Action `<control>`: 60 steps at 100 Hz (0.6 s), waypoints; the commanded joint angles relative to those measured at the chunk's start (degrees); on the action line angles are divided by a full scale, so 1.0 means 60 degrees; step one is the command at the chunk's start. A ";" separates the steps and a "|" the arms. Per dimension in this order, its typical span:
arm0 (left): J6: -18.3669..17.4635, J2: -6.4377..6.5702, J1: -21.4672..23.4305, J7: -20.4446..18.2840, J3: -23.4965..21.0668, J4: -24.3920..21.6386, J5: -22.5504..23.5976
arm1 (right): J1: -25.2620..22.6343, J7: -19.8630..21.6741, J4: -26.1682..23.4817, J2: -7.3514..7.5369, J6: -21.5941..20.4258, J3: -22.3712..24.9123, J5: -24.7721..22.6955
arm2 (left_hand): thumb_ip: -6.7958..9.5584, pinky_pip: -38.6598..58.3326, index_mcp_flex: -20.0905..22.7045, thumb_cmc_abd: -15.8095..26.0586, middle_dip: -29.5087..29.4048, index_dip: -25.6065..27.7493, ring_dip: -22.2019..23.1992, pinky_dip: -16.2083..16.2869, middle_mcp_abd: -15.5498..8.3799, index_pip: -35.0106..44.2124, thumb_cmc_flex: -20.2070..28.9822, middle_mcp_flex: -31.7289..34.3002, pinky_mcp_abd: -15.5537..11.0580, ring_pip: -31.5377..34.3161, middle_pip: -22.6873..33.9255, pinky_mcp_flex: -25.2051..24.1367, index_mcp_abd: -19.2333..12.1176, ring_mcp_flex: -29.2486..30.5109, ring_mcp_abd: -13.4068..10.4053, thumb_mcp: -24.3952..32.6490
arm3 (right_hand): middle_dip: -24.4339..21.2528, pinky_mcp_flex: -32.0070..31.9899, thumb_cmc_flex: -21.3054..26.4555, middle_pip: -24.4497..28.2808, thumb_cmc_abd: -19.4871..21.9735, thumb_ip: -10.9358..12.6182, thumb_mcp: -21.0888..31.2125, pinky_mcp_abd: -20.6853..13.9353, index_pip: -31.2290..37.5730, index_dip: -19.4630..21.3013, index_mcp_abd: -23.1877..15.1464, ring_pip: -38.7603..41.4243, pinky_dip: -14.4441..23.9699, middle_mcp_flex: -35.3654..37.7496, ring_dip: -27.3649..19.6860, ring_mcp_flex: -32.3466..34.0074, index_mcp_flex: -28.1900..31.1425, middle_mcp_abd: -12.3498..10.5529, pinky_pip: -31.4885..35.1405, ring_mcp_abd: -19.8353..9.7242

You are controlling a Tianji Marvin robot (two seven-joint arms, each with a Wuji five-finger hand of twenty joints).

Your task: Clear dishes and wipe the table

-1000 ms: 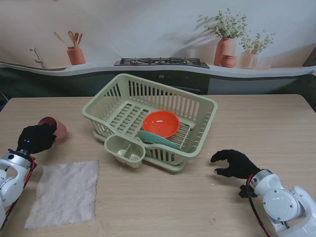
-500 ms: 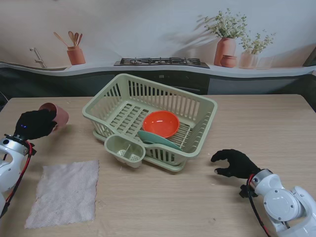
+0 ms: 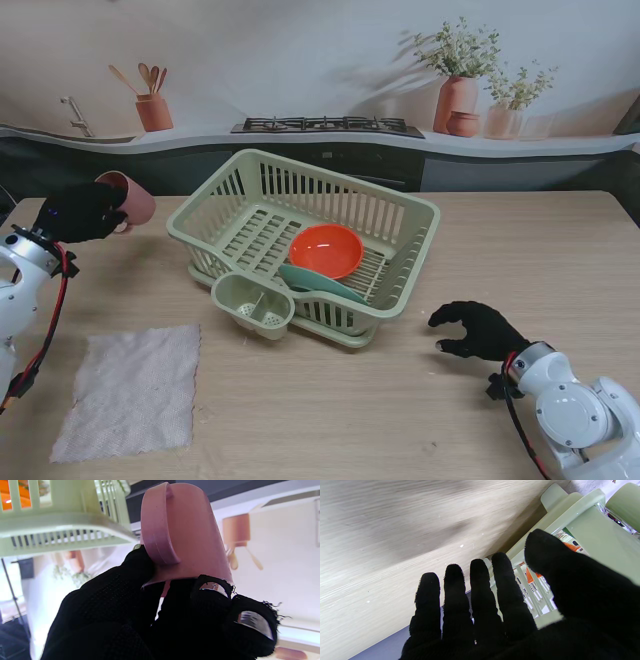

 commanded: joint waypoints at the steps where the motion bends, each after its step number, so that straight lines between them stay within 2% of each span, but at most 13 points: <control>1: -0.0131 -0.0039 -0.0287 -0.0202 0.0077 -0.0318 -0.0106 | -0.0057 0.0088 0.0009 -0.0017 -0.0076 0.0024 -0.0025 | 0.0149 0.1900 -0.0243 0.0598 0.0465 0.0444 0.0241 -0.0148 0.0513 0.1180 0.1086 0.0181 -0.0947 0.0304 0.0870 0.0405 -0.1097 0.0280 0.0319 0.1340 | -0.0084 -0.0103 -0.0351 -0.0076 0.0014 -0.0044 -0.0179 -0.0182 -0.0082 0.0075 -0.0056 -0.0158 0.0101 -0.0227 -0.0039 -0.0280 -0.0217 -0.0146 -0.0058 -0.0175; 15: -0.0297 -0.0068 -0.0599 -0.0929 0.0250 -0.0518 -0.0574 | -0.0073 0.0068 0.0004 -0.0021 -0.0083 0.0049 -0.0031 | 0.0149 0.1902 -0.0252 0.0627 0.0464 0.0447 0.0243 -0.0158 0.0495 0.1183 0.1077 0.0177 -0.0967 0.0303 0.0873 0.0394 -0.1119 0.0277 0.0314 0.1307 | -0.0082 -0.0098 -0.0346 -0.0074 0.0013 -0.0043 -0.0175 -0.0161 -0.0086 0.0075 -0.0059 -0.0158 0.0103 -0.0224 -0.0039 -0.0280 -0.0216 -0.0147 -0.0055 -0.0186; 29: -0.0223 -0.0089 -0.0959 -0.1724 0.0588 -0.0673 -0.1144 | -0.0072 0.0061 0.0003 -0.0022 -0.0119 0.0076 -0.0031 | 0.0166 0.1907 -0.0251 0.0646 0.0464 0.0445 0.0245 -0.0167 0.0522 0.1179 0.1108 0.0162 -0.0995 0.0301 0.0872 0.0378 -0.1105 0.0264 0.0293 0.1281 | -0.0081 -0.0100 -0.0345 -0.0072 0.0013 -0.0043 -0.0176 -0.0155 -0.0088 0.0076 -0.0060 -0.0156 0.0105 -0.0219 -0.0038 -0.0279 -0.0215 -0.0141 -0.0053 -0.0186; 60: 0.0357 -0.0073 -0.1824 -0.3218 0.1626 -0.0789 -0.2130 | -0.0085 0.0061 0.0029 -0.0019 -0.0206 0.0142 -0.0044 | 0.0215 0.1938 -0.0235 0.0695 0.0465 0.0412 0.0268 -0.0144 0.0512 0.1116 0.1162 0.0141 -0.0996 0.0281 0.0847 0.0285 -0.1063 0.0219 0.0365 0.1204 | -0.0083 -0.0106 -0.0339 -0.0074 0.0002 -0.0043 -0.0168 -0.0156 -0.0085 0.0080 -0.0054 -0.0158 0.0103 -0.0218 -0.0040 -0.0275 -0.0208 -0.0144 -0.0059 -0.0171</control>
